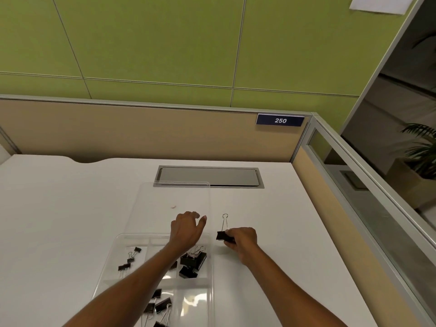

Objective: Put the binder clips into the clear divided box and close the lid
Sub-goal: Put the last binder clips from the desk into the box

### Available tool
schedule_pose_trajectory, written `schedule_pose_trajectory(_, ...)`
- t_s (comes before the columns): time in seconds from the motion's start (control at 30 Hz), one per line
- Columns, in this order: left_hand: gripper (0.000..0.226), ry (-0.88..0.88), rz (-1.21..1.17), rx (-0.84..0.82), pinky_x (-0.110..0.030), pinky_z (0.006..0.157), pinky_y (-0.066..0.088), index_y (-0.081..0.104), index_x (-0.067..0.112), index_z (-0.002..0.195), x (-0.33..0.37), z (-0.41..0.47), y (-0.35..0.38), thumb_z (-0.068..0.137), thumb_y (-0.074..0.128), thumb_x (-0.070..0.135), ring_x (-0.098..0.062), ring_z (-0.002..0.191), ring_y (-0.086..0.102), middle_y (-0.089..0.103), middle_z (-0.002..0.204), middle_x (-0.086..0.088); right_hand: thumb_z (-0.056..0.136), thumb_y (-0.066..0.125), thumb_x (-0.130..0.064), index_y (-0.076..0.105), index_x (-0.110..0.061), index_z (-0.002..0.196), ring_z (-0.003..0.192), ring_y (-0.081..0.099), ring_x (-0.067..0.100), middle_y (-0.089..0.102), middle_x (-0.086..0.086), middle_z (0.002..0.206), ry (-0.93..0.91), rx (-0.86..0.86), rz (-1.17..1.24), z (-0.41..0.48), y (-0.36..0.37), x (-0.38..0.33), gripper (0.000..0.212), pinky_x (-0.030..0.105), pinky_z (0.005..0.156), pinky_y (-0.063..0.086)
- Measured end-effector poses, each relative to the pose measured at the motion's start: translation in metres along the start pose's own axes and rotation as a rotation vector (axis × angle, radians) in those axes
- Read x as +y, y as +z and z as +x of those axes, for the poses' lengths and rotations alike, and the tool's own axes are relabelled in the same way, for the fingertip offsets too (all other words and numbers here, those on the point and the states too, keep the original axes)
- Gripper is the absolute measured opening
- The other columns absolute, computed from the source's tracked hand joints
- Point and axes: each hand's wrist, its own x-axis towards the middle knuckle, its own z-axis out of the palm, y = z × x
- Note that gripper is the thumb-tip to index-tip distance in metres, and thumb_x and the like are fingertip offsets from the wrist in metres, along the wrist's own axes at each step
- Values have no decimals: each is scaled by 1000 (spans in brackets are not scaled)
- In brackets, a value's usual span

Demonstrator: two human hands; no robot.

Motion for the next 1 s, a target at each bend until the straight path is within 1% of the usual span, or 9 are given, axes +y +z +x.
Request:
schedule_pose_trajectory(0.13,46,-18,18,12,-41,89,40,61,19,115,-22,-15,-11,93,37,52,-26,110,54,64,118,-5,70,78,-11,69,1,82,66,55,20,62,7,74,-45,58,-170,-19,18,12,19,30,65,48)
schedule_pose_trajectory(0.27,47,-17,44,28,-40,85,43,63,19,113,-44,-29,-21,92,38,53,-25,105,58,66,113,-5,68,79,-17,71,-4,90,90,60,25,69,9,95,-56,62,-257,-39,32,24,26,29,71,45)
schedule_pose_trajectory(0.4,47,-11,70,30,-40,84,43,63,17,113,-60,-40,-30,93,38,51,-26,106,58,66,113,-6,72,79,-27,55,-9,88,94,39,26,49,17,113,35,141,-441,-54,44,32,34,29,61,40)
schedule_pose_trajectory(0.5,47,-8,74,26,-40,85,43,63,17,113,-69,-46,-35,93,38,52,-26,107,57,66,115,-6,74,75,-26,47,-12,71,101,40,29,43,12,86,27,196,-501,-57,52,42,32,37,85,50)
schedule_pose_trajectory(0.57,47,1,69,22,-41,86,42,63,18,113,-73,-49,-37,92,38,52,-26,107,57,66,114,-6,75,73,-29,43,-14,66,101,38,27,35,6,74,15,234,-600,-59,56,48,35,35,84,48)
schedule_pose_trajectory(0.67,47,19,75,19,-41,86,42,63,18,112,-79,-54,-40,92,38,52,-26,106,57,67,112,-5,76,69,-35,44,-17,66,95,33,24,49,3,86,-10,274,-694,-61,60,55,33,31,73,39)
schedule_pose_trajectory(0.77,47,43,72,23,-41,85,41,63,18,112,-83,-58,-43,92,38,52,-26,105,57,67,111,-5,78,66,-35,48,-18,65,95,33,24,55,3,90,-44,286,-750,-60,59,65,28,31,71,37)
schedule_pose_trajectory(0.87,46,68,76,24,-40,86,41,63,18,113,-85,-61,-46,92,38,52,-26,106,57,66,113,-5,79,64,-36,67,-18,78,108,35,26,54,1,87,-134,244,-844,-61,58,79,18,35,87,42)
schedule_pose_trajectory(1.0,52,113,92,22,-39,86,40,63,17,114,-90,-66,-52,90,34,54,-26,106,56,66,113,-6,84,64,-32,69,-27,110,129,25,28,53,-3,125,-318,238,-931,-65,59,89,27,38,100,33)
